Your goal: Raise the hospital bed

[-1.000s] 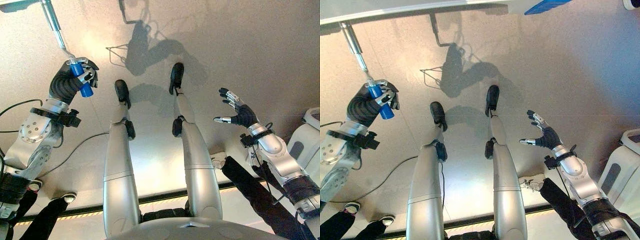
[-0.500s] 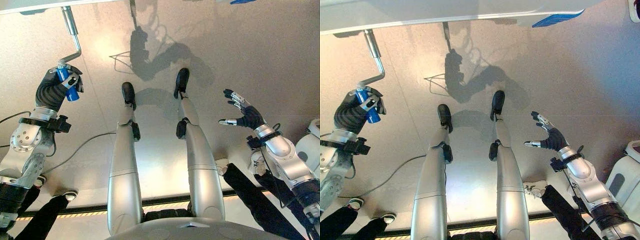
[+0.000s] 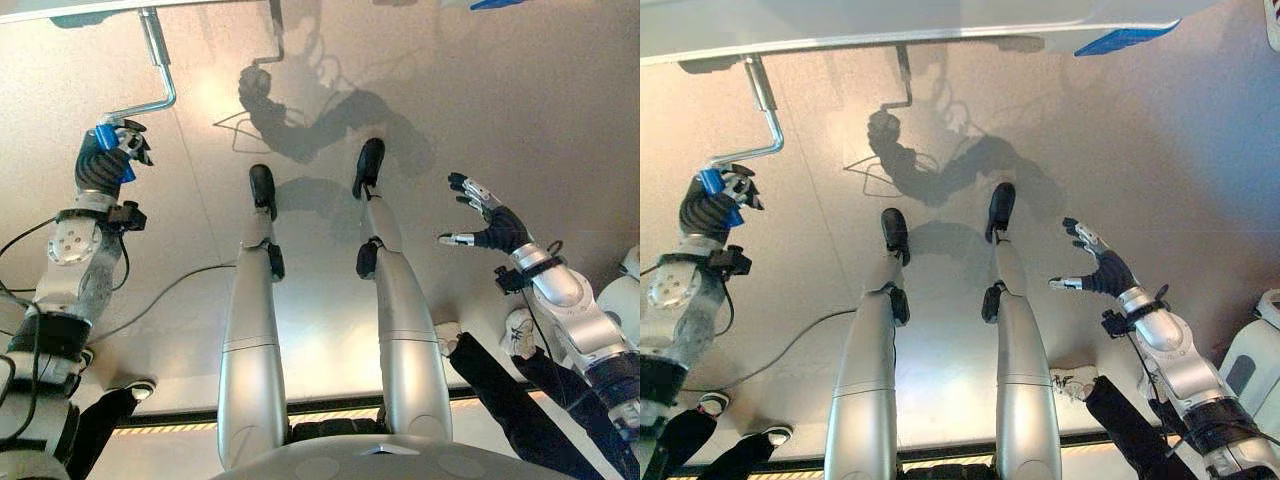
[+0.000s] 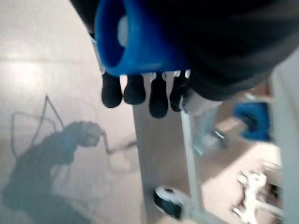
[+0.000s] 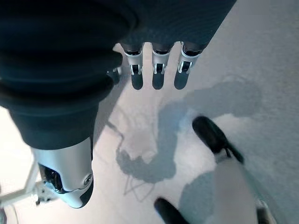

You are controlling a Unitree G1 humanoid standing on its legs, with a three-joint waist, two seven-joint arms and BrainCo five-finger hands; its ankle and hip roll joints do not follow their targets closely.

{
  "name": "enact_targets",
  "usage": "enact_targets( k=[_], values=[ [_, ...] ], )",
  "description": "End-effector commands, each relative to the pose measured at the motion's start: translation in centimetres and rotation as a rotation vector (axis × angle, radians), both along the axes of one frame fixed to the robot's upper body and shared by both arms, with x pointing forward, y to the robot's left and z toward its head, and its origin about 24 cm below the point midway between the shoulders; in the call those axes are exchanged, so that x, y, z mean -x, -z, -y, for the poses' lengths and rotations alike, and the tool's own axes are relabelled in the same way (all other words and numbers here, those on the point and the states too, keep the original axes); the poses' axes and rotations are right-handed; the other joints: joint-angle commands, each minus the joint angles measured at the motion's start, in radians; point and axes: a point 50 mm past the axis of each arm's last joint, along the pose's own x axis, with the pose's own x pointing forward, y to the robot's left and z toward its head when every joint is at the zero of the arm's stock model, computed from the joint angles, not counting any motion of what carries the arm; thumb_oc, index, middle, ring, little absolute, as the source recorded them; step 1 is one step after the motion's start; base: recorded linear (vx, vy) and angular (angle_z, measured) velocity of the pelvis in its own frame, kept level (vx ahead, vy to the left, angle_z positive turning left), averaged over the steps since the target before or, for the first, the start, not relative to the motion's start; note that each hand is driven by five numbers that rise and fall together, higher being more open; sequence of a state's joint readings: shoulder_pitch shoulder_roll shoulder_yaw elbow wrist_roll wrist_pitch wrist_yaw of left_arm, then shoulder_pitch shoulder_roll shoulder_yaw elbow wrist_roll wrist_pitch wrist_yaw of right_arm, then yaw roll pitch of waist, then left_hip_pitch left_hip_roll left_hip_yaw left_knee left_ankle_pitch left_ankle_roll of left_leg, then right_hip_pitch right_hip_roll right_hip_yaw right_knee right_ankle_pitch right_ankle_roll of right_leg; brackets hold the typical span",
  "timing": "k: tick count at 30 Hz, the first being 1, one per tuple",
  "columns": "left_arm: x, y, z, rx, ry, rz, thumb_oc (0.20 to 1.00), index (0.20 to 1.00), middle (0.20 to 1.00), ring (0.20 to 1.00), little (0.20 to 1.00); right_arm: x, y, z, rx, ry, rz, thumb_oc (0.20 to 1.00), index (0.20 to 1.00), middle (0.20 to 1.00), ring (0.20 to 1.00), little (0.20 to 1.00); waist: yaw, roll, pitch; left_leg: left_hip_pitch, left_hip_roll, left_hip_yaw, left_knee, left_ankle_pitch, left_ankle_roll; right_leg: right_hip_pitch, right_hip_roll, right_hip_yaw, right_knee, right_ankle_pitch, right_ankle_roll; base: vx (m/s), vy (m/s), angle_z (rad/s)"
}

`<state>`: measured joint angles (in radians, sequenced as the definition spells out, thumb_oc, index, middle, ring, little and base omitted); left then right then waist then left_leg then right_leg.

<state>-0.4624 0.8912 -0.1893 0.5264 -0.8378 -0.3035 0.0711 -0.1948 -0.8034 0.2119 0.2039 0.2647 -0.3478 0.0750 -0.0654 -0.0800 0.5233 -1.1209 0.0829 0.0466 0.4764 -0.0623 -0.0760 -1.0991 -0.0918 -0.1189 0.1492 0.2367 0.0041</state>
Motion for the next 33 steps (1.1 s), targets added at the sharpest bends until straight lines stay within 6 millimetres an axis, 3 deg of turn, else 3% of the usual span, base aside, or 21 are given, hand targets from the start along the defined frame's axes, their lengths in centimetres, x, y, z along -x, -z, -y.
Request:
enact_targets(
  k=[1,10,13,16,20,22,25,26,27,28,29,33],
  values=[
    [-1.6,-1.9,2.9,-0.055,0.087,0.063,0.2,0.2,0.2,0.2,0.2,-0.1,-0.4,-2.0,-0.037,-0.082,0.023,1.0,1.0,1.0,1.0,1.0,-0.046,-0.036,-0.004,0.064,-0.017,0.011,-0.137,0.042,0.05,0.044,-0.007,-0.009,0.103,-0.125,0.125,0.0,0.0,0.0],
    [-5.3,-2.6,4.2,-0.063,0.043,-0.008,0.2,0.2,0.2,0.2,0.2,-0.5,-1.0,-3.2,-0.067,-0.132,0.032,1.0,1.0,1.0,1.0,1.0,-0.082,-0.066,-0.004,0.045,-0.01,0.01,-0.106,0.023,0.053,0.031,0.005,0.0,0.103,-0.123,0.125,0.0,0.007,-0.04],
    [-6.4,-3.0,5.7,-0.095,0.055,-0.019,0.2,0.2,0.2,0.2,0.2,-0.7,-1.0,-3.5,-0.077,-0.146,0.028,1.0,1.0,1.0,1.0,1.0,-0.094,-0.08,-0.004,0.034,-0.006,0.011,-0.093,0.015,0.055,0.024,0.01,0.004,0.105,-0.123,0.125,0.01,0.01,-0.07],
    [-6.9,-2.8,5.4,-0.109,0.031,-0.059,0.2,0.2,0.2,0.2,0.2,-0.8,-1.2,-3.7,-0.085,-0.155,0.032,1.0,1.0,1.0,1.0,1.0,-0.101,-0.086,-0.004,0.029,-0.004,0.01,-0.086,0.012,0.056,0.019,0.013,0.005,0.106,-0.122,0.125,0.01,-0.002,-0.1],
    [-8.0,-3.5,7.6,-0.175,0.067,-0.058,0.2,0.2,0.2,0.2,0.2,-0.9,-1.5,-4.2,-0.098,-0.18,0.035,1.0,1.0,1.0,1.0,1.0,-0.112,-0.095,-0.004,0.025,-0.004,0.008,-0.081,0.009,0.057,0.014,0.017,0.01,0.107,-0.121,0.125,0.0,-0.003,-0.02],
    [-8.1,-3.8,8.3,-0.188,0.082,-0.047,0.2,0.2,0.2,0.2,0.2,-0.9,-1.5,-4.4,-0.102,-0.185,0.036,1.0,1.0,1.0,1.0,1.0,-0.113,-0.097,-0.004,0.025,-0.005,0.007,-0.083,0.008,0.057,0.013,0.018,0.01,0.106,-0.12,0.125,0.0,0.0,0.0],
    [-8.4,-5.3,11.0,-0.241,0.163,0.022,0.2,0.2,0.2,0.2,0.2,-1.1,-1.4,-4.6,-0.1,-0.184,0.035,1.0,1.0,1.0,1.0,1.0,-0.115,-0.098,-0.004,0.025,-0.006,0.009,-0.089,0.012,0.057,0.011,0.018,0.008,0.105,-0.118,0.126,0.0,-0.005,0.01],
    [-8.4,-5.3,11.0,-0.242,0.162,0.022,0.2,0.2,0.2,0.2,0.2,-1.1,-1.4,-4.6,-0.1,-0.183,0.035,1.0,1.0,1.0,1.0,1.0,-0.115,-0.098,-0.004,0.026,-0.006,0.009,-0.09,0.012,0.057,0.011,0.018,0.008,0.105,-0.118,0.126,0.0,-0.016,0.04],
    [-8.1,-6.0,12.6,-0.235,0.231,0.079,0.2,0.2,0.2,0.2,0.2,-1.1,-1.2,-4.5,-0.099,-0.172,0.034,1.0,1.0,1.0,1.0,1.0,-0.112,-0.093,-0.004,0.027,-0.01,0.009,-0.09,0.013,0.058,0.01,0.017,0.01,0.107,-0.119,0.125,0.0,-0.011,0.04],
    [-8.1,-6.0,12.6,-0.235,0.23,0.078,0.2,0.2,0.2,0.2,0.2,-1.1,-1.2,-4.5,-0.099,-0.172,0.034,1.0,1.0,1.0,1.0,1.0,-0.112,-0.093,-0.004,0.027,-0.01,0.009,-0.09,0.012,0.058,0.01,0.017,0.01,0.107,-0.119,0.125,0.0,-0.017,0.06],
    [-7.4,-6.9,14.0,-0.238,0.299,0.143,0.2,0.2,0.2,0.2,0.2,-1.2,-1.0,-4.3,-0.1,-0.153,0.033,1.0,1.0,1.0,1.0,1.0,-0.109,-0.086,-0.004,0.029,-0.014,0.009,-0.093,0.014,0.059,0.01,0.016,0.009,0.108,-0.119,0.124,0.0,-0.005,0.05],
    [-5.7,-7.5,14.9,-0.229,0.399,0.216,0.2,0.2,0.2,0.2,0.2,-1.0,-0.6,-3.8,-0.093,-0.123,0.027,1.0,1.0,1.0,1.0,1.0,-0.098,-0.073,-0.004,0.036,-0.019,0.012,-0.102,0.017,0.06,0.012,0.014,0.008,0.106,-0.118,0.124,0.0,0.0,0.01]
  ],
)
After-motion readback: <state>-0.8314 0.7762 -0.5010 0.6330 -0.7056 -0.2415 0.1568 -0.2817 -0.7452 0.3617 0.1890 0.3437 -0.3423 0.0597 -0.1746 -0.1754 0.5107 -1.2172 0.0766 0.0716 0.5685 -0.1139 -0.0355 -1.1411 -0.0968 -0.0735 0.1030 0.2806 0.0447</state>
